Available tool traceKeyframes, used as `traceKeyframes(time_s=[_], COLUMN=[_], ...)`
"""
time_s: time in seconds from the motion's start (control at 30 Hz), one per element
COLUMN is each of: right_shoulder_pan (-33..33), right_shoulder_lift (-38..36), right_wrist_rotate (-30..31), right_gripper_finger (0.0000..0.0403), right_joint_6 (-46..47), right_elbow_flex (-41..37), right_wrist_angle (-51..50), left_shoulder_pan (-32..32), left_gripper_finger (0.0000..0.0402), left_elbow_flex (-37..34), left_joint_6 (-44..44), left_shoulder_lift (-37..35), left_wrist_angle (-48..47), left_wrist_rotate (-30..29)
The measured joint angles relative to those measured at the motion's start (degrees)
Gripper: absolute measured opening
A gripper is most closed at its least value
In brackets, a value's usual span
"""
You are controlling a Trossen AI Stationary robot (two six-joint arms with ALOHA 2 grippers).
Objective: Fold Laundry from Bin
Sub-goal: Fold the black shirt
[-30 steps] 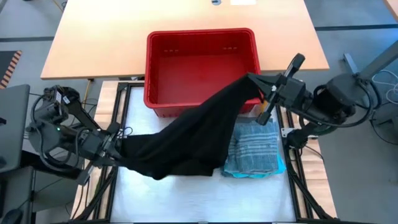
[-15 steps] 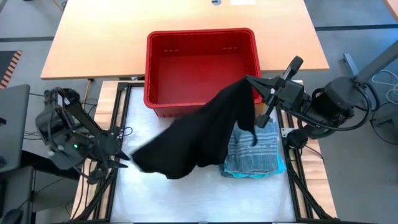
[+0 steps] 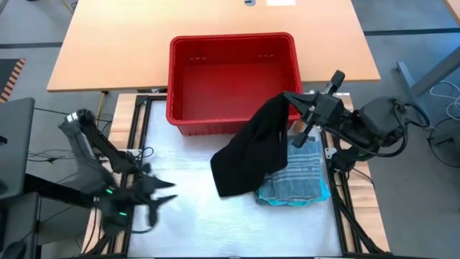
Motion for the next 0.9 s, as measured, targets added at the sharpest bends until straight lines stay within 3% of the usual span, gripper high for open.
traceKeyframes(time_s=[0.17, 0.27, 0.4, 0.57, 0.77, 0.9], right_shoulder_pan=[-0.7, -1.2, -1.2, -1.1, -0.4, -0.1], right_shoulder_lift=[0.0, 0.0, 0.0, -0.1, -0.3, -0.3], right_wrist_rotate=[0.7, 0.6, 0.6, 0.5, 0.0, -1.9], right_gripper_finger=[0.0014, 0.0014, 0.0015, 0.0015, 0.0016, 0.0016], right_joint_6=[0.1, 0.1, 0.1, 0.0, 0.0, -0.2], right_elbow_flex=[0.0, 0.0, 0.0, 0.0, 0.0, 0.0], right_wrist_angle=[0.4, 0.4, 0.3, 0.2, 0.2, 0.2], left_shoulder_pan=[7.3, 13.2, 20.4, 27.3, 33.6, 36.7], left_gripper_finger=[0.0156, 0.0156, 0.0156, 0.0156, 0.0156, 0.0156], left_elbow_flex=[-14.2, -17.1, -17.5, -17.5, -16.9, -16.8], left_joint_6=[12.9, 24.5, 38.4, 40.1, 38.5, 38.7], left_shoulder_lift=[4.8, 10.0, 18.4, 27.6, 32.7, 34.3], left_wrist_angle=[34.6, 51.8, 66.1, 74.4, 77.0, 77.5], left_wrist_rotate=[-2.6, -2.2, 0.2, 8.8, 2.8, 8.7])
